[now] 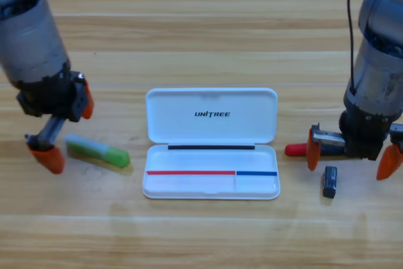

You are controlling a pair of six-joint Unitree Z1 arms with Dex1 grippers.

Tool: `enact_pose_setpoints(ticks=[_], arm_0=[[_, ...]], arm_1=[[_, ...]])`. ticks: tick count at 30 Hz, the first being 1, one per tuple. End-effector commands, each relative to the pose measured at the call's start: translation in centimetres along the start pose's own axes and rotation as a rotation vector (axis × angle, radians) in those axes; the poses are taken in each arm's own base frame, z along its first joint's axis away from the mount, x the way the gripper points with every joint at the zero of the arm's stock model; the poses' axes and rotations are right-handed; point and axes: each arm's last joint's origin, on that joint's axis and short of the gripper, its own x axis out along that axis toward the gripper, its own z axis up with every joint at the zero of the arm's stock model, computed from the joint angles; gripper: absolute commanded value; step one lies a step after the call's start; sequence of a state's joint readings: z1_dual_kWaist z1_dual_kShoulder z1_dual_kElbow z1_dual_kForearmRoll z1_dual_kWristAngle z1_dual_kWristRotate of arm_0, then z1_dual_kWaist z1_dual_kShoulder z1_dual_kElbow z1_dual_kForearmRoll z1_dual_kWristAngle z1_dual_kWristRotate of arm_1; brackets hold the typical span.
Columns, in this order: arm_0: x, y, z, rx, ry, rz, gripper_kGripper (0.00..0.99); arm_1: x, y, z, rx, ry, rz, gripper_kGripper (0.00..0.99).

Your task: Clean up eraser and pencils

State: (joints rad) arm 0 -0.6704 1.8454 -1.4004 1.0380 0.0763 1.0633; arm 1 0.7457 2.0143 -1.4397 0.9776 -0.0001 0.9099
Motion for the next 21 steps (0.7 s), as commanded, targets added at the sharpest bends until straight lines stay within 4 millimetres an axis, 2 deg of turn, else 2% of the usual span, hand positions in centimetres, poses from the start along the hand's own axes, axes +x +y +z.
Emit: enact_pose_setpoints(ticks=[1,8,10,13,14,15,17,19,20,21], arm_0=[[3.0,2.7,0.1,-0.011,0.019,-0.068,0.98],[4.6,5.1,-1.3,-0.021,0.013,-0.087,0.98],[4.8,5.6,-1.8,-0.023,0.01,-0.084,0.985],[5.2,6.1,-2.4,-0.02,0.003,-0.088,0.989],[5.3,6.2,-2.5,-0.019,0.001,-0.09,0.989],[5.4,6.3,-2.5,-0.021,0.0,-0.092,0.989],[5.7,6.3,-2.5,-0.018,-0.004,-0.097,0.989],[6.0,6.3,-2.4,-0.014,-0.013,-0.094,0.989],[6.3,6.3,-2.4,-0.014,-0.018,-0.097,0.989],[6.4,6.4,-2.3,-0.014,-0.021,-0.098,0.989]], arm_1=[[4.1,0.6,2.0,0.042,0.039,-0.038,0.945],[5.9,0.9,2.2,0.037,0.06,-0.049,0.877],[6.1,1.0,2.2,0.036,0.061,-0.05,0.815],[6.9,0.9,2.2,0.03,0.064,-0.061,0.805],[7.2,0.8,2.1,0.026,0.066,-0.065,0.736],[7.5,0.7,2.1,0.013,0.066,-0.061,0.626],[7.9,0.5,1.9,-0.003,0.066,-0.059,0.376],[8.0,0.4,1.9,-0.015,0.068,-0.055,0.061],[8.0,0.3,1.8,-0.013,0.074,-0.054,0.0],[8.0,0.2,1.7,-0.012,0.085,-0.049,0.0]])
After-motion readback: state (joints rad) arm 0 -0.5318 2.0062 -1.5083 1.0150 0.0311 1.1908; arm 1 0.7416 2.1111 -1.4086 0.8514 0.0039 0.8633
